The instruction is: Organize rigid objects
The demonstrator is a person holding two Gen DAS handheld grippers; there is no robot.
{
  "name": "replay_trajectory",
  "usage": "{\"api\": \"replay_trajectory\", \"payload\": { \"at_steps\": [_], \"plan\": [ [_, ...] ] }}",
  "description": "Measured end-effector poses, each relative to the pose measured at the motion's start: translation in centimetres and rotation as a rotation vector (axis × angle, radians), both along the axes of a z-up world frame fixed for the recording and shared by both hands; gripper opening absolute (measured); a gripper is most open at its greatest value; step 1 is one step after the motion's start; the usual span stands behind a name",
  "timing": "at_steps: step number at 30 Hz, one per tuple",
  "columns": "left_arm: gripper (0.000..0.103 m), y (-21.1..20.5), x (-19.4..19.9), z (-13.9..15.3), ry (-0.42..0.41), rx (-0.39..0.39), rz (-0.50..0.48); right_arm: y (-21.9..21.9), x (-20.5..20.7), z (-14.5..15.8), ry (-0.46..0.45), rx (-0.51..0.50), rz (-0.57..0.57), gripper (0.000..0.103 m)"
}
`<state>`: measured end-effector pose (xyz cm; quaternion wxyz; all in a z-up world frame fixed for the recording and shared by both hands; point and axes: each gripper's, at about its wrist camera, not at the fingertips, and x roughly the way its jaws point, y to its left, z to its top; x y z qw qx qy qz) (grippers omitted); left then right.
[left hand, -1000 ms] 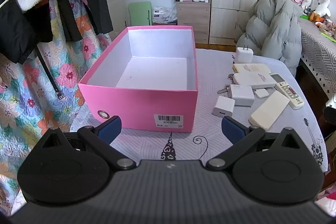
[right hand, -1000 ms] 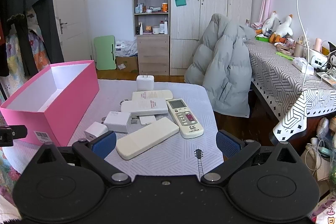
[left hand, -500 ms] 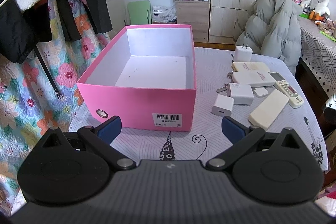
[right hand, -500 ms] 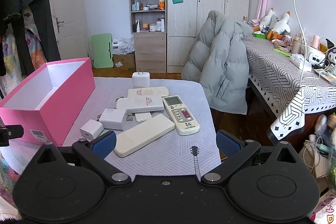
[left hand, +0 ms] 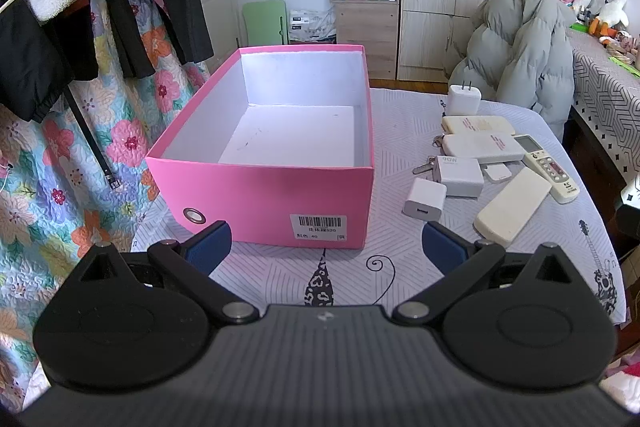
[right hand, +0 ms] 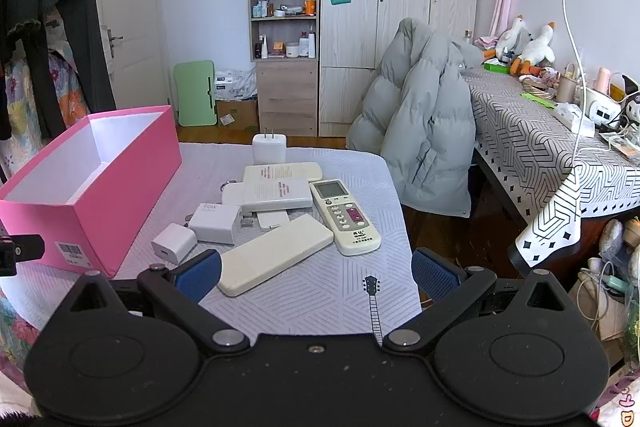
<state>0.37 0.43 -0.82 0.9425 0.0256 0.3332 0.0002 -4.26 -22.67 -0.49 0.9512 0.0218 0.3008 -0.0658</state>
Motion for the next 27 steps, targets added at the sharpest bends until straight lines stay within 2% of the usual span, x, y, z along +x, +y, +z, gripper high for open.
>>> {"api": "replay_trajectory", "payload": {
  "at_steps": [18, 23, 25, 27],
  "plan": [
    [0.103, -0.2, 0.2, -0.2, 0.018, 0.005, -0.023, 0.1, 0.1, -0.3, 0.012, -0.007, 0.003, 0.103],
    [0.103, 0.0, 0.7, 0.4, 0.052, -0.023, -0.079, -0.2, 0.5, 0.0, 0.009, -0.019, 0.011, 0.103],
    [0.103, 0.2, 1.3, 1.0, 0.072, -0.022, -0.111, -0.3, 0.7, 0.3, -0.021, -0.015, 0.039, 0.103],
    [0.103, 0.7, 2.2, 1.7, 0.089, -0.019, -0.152, -0.6, 0.7, 0.5, -0.094, -0.011, 0.084, 0.103]
  ]
}}
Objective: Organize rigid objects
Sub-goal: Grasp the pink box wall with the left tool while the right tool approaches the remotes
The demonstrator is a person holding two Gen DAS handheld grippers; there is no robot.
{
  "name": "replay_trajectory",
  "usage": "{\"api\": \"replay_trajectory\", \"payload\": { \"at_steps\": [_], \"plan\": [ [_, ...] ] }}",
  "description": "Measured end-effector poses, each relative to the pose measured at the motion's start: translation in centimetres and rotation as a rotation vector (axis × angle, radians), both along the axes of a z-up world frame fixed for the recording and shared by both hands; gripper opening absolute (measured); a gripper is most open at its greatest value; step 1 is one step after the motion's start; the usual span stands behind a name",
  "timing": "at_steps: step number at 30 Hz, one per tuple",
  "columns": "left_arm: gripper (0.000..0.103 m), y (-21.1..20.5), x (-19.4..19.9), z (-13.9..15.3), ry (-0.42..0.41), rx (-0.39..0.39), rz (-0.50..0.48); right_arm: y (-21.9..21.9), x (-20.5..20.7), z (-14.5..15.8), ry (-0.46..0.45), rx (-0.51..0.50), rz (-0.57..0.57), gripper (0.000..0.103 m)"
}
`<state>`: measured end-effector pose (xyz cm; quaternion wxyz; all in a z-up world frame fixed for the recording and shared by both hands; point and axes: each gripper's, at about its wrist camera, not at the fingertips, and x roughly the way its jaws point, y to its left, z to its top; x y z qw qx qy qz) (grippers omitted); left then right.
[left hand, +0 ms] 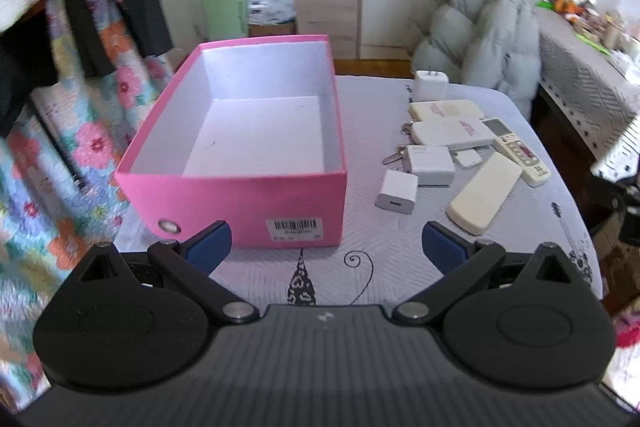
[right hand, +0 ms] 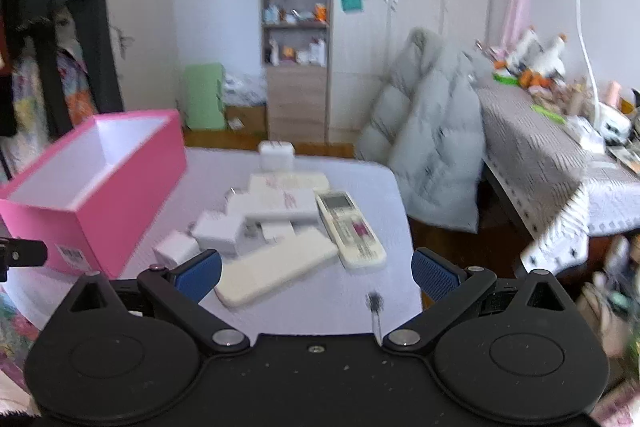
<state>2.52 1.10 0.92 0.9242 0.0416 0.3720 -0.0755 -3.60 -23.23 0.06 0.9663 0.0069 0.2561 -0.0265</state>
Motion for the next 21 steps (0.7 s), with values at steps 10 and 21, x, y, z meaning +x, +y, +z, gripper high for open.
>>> {"api": "replay_trajectory", "payload": {
  "at_steps": [10, 21],
  "plan": [
    [0.101, 4.4, 3.1, 5.9, -0.098, 0.143, 0.000, -1.8, 4.6, 1.7, 0.019, 0.115, 0.149, 0.103],
    [0.090, 10.8, 9.5, 5.8, -0.017, 0.133, 0.063, -2.2, 9.4, 1.1, 0.095, 0.059, 0.132, 0.103]
  ]
}}
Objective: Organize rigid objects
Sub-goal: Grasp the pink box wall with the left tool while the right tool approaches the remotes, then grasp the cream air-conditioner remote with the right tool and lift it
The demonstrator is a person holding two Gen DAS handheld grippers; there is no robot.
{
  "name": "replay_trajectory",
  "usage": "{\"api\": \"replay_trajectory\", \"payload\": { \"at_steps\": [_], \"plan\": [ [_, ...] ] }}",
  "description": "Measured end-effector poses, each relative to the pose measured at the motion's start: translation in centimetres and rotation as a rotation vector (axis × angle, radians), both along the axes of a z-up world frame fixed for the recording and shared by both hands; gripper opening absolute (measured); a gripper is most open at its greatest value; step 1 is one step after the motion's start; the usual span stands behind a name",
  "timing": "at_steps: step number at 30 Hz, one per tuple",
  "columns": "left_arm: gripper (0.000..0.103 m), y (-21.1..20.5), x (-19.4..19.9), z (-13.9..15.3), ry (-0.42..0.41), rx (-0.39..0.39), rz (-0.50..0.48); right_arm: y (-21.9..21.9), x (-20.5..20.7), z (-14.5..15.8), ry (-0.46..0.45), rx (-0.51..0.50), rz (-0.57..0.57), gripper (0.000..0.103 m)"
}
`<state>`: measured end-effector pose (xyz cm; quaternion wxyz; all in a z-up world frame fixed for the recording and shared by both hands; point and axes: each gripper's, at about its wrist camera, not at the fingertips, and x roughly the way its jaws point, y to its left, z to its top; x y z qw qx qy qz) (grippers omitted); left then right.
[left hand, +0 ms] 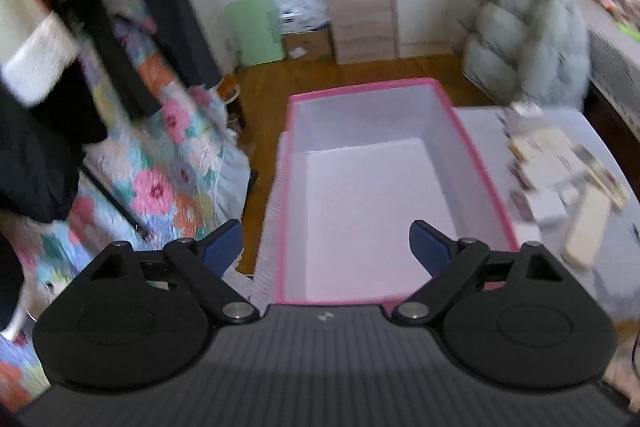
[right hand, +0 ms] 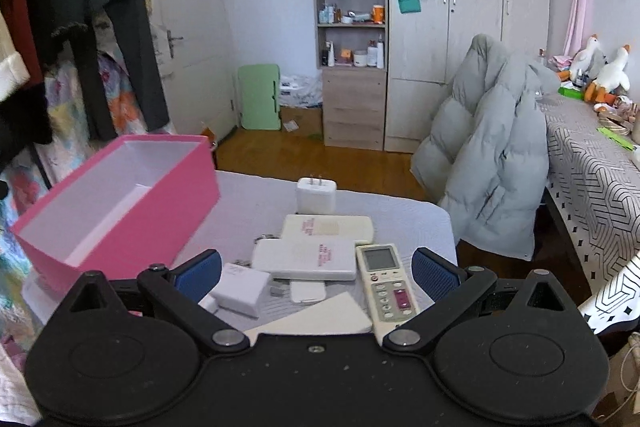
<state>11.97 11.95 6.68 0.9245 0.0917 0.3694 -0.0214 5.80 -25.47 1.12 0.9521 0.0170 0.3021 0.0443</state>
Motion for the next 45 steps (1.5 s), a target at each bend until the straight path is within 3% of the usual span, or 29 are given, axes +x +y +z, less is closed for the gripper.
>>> {"api": "replay_trajectory", "payload": {
  "at_steps": [1, 4, 7, 9, 11, 12, 14, 20, 24, 27, 29, 32, 40, 42, 45],
  "plan": [
    [0.088, 0.6, 0.7, -0.3, -0.004, 0.003, 0.007, -0.1, 0.6, -0.2, 0.008, 0.002, -0.006, 0.103],
    [0.065, 1.6, 3.1, -1.8, 0.030, 0.056, 0.037, -0.4, 2.0, -0.6, 0.027, 0.003, -0.023, 0.103],
    [0.055, 2.4, 5.0, -3.4, 0.075, 0.023, 0.026, -0.7, 3.6, -1.0, 0.039, -0.005, -0.040, 0.102],
    [0.042, 2.6, 6.0, -4.5, 0.094, 0.004, 0.016, -0.8, 4.5, -1.2, 0.044, -0.012, -0.047, 0.102],
    [0.022, 3.0, 6.9, -5.5, 0.113, -0.014, 0.027, -0.9, 5.3, -1.3, 0.045, -0.020, -0.045, 0.102],
    [0.021, 3.3, 7.3, -6.1, 0.127, -0.025, 0.038, -0.8, 5.5, -1.4, 0.040, -0.024, -0.042, 0.102],
    [0.009, 3.8, 7.9, -7.0, 0.139, -0.040, 0.051, -0.4, 5.9, -1.6, 0.020, -0.044, -0.038, 0.098],
    [0.004, 4.4, 8.4, -8.4, 0.135, -0.055, 0.052, -0.1, 7.5, -2.5, -0.024, -0.149, -0.021, 0.098],
    [0.004, 4.8, 9.1, -9.9, 0.156, -0.095, 0.074, -1.7, 9.7, -3.5, 0.051, -0.157, 0.002, 0.096],
    [0.003, 5.3, 9.4, -10.3, 0.149, -0.138, 0.086, -3.3, 11.4, -4.8, 0.150, -0.129, -0.012, 0.083],
    [0.003, 5.4, 9.5, -10.3, 0.138, -0.158, 0.092, -4.1, 12.4, -6.0, 0.216, -0.128, -0.024, 0.067],
    [0.003, 5.6, 9.5, -10.6, 0.124, -0.184, 0.101, -4.8, 12.9, -7.7, 0.312, -0.116, -0.019, 0.059],
    [0.003, 5.6, 9.9, -10.7, 0.117, -0.215, 0.101, -6.8, 14.4, -9.7, 0.442, 0.059, 0.027, 0.061],
    [0.003, 5.6, 10.1, -10.8, 0.116, -0.221, 0.102, -6.5, 14.7, -10.2, 0.465, 0.058, 0.050, 0.061],
    [0.003, 5.6, 10.2, -10.8, 0.115, -0.226, 0.105, -5.6, 15.0, -10.9, 0.447, -0.023, 0.073, 0.065]
  ]
}}
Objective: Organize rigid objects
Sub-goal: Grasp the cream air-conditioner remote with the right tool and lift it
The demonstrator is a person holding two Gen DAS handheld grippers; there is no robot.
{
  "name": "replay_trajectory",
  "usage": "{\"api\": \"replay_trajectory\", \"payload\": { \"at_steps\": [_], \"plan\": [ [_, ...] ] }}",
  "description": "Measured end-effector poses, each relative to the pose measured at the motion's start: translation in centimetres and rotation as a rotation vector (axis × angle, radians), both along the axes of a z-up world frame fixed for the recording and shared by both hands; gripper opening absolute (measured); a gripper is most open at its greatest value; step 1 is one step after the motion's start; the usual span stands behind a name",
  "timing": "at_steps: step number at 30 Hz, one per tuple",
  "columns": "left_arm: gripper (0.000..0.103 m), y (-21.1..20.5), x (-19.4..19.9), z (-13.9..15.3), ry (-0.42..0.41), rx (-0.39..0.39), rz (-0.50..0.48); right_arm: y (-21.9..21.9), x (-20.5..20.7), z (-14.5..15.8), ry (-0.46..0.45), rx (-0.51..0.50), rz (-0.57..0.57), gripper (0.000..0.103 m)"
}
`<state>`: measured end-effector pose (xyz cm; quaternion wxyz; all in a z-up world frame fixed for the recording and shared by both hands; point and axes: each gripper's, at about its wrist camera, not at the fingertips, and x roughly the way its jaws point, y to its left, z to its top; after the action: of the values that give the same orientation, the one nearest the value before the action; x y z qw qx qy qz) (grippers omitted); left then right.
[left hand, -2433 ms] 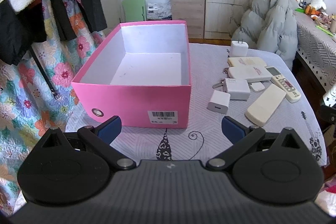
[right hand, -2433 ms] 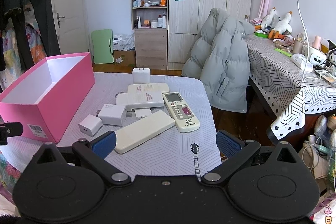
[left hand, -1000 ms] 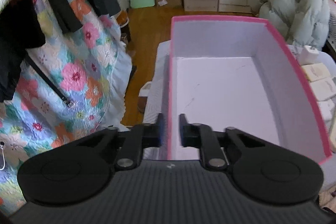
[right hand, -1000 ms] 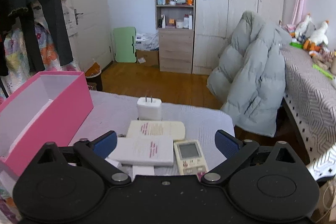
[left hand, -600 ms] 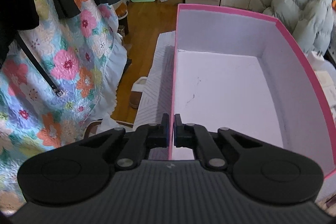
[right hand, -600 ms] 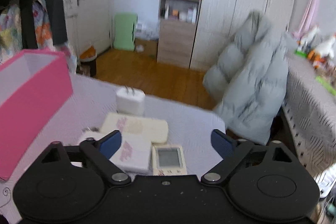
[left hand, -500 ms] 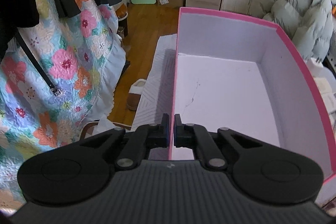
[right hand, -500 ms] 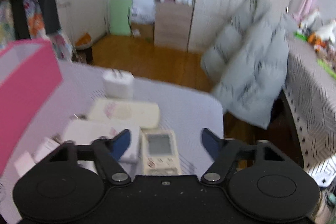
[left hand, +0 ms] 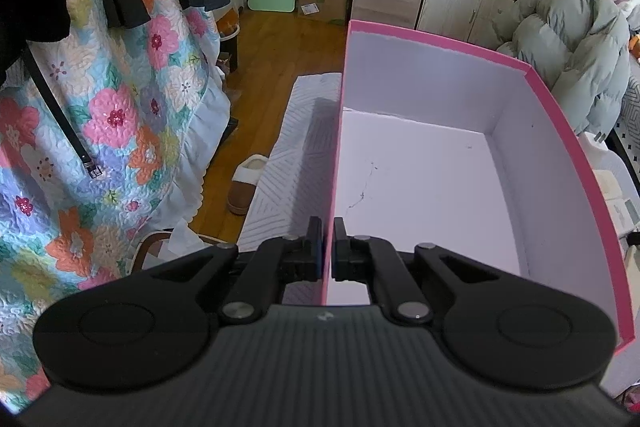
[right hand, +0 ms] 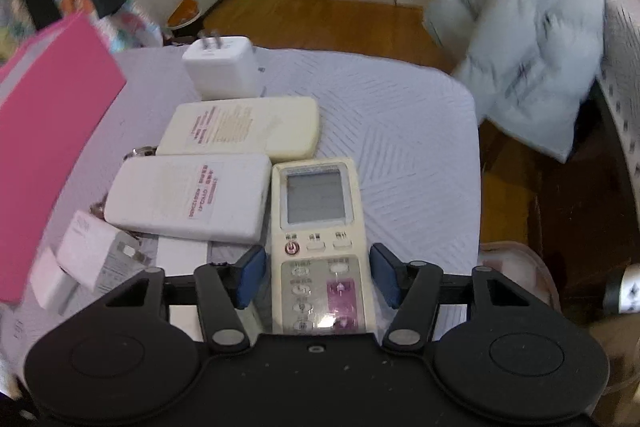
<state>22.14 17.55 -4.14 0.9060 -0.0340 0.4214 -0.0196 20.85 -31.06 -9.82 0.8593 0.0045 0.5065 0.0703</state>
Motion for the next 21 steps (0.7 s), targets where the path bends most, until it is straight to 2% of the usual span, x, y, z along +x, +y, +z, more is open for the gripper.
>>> {"api": "replay_trajectory", "payload": {
  "at_steps": [1, 2, 4, 8, 21],
  "plan": [
    [0.003, 0.0, 0.0, 0.0, 0.000, 0.002, 0.000, 0.3, 0.2, 0.0, -0.007, -0.028, 0.002, 0.064],
    [0.003, -0.1, 0.0, 0.0, -0.001, 0.002, 0.001, 0.4, 0.3, 0.0, -0.011, -0.023, 0.001, 0.058],
    [0.003, -0.2, 0.0, 0.0, -0.002, 0.004, 0.004, 0.7, 0.4, 0.3, -0.009, -0.035, -0.017, 0.058],
    [0.004, -0.1, 0.0, 0.0, 0.000, -0.006, 0.008, 1.0, -0.4, 1.1, -0.063, -0.064, -0.037, 0.058],
    [0.004, -0.2, 0.1, 0.0, 0.009, 0.000, 0.023, 2.8, -3.3, 6.3, -0.336, -0.116, -0.097, 0.058]
  ]
}}
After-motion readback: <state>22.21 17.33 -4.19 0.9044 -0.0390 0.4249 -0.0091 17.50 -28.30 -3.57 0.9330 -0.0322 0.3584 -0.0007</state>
